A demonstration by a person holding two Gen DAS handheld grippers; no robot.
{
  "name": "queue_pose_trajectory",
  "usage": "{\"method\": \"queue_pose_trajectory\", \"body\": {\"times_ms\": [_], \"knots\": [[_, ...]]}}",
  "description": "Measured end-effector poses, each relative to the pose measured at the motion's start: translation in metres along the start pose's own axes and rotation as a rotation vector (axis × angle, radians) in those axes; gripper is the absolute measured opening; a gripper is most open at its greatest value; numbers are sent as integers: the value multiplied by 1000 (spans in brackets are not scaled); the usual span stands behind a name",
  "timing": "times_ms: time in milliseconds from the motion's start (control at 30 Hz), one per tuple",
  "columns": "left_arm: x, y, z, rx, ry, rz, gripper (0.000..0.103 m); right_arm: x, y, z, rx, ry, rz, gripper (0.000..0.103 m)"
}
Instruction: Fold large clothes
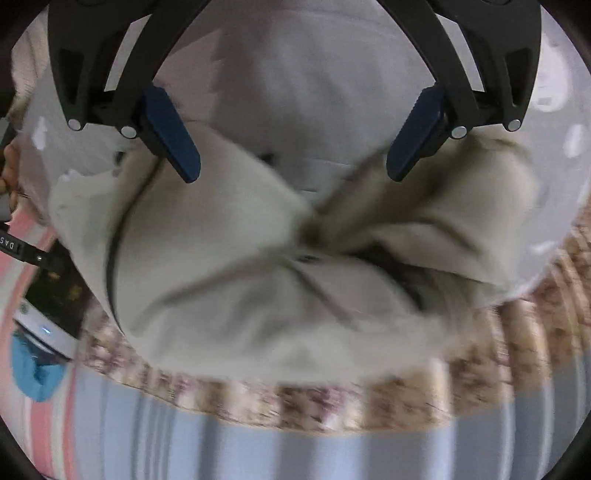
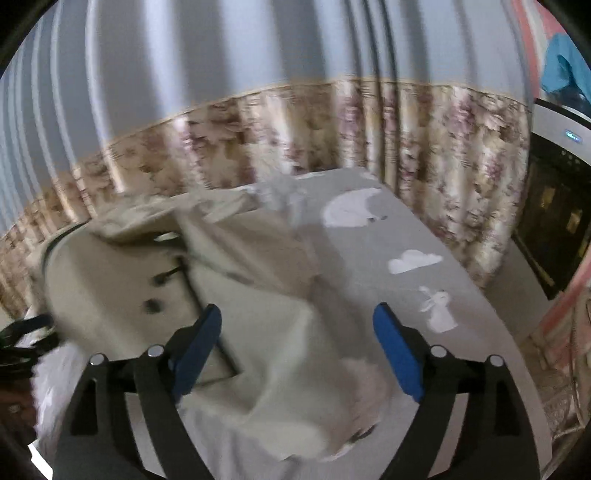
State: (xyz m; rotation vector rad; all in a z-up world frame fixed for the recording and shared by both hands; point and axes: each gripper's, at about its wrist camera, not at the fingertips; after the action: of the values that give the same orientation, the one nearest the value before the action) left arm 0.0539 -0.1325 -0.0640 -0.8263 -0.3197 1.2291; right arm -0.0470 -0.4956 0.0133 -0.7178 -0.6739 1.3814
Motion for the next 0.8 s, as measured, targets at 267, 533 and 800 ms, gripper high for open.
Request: {"method": "queue_pose_trajectory", "body": {"times_ms": [267,533,800], "knots": [[-26,-11,-73,104,69,-17,80,5,29,-6,82,-38,-2,85],[-24,-30,-105,132,89,3,13,12,44,-34,149,-57,3,84],[-6,-28,-64,63,51,17,5,18,42,-35,167,-170,-14,8]]}}
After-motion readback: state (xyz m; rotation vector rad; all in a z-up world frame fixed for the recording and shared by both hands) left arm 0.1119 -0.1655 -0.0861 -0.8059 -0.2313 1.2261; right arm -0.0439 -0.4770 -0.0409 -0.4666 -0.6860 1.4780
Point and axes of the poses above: each gripper's, at about its wrist camera, not at the fingertips, and z roughly against the way its jaws point, x to its left, y to its underside, and after that the axes turned 9 degrees about z, right-handed
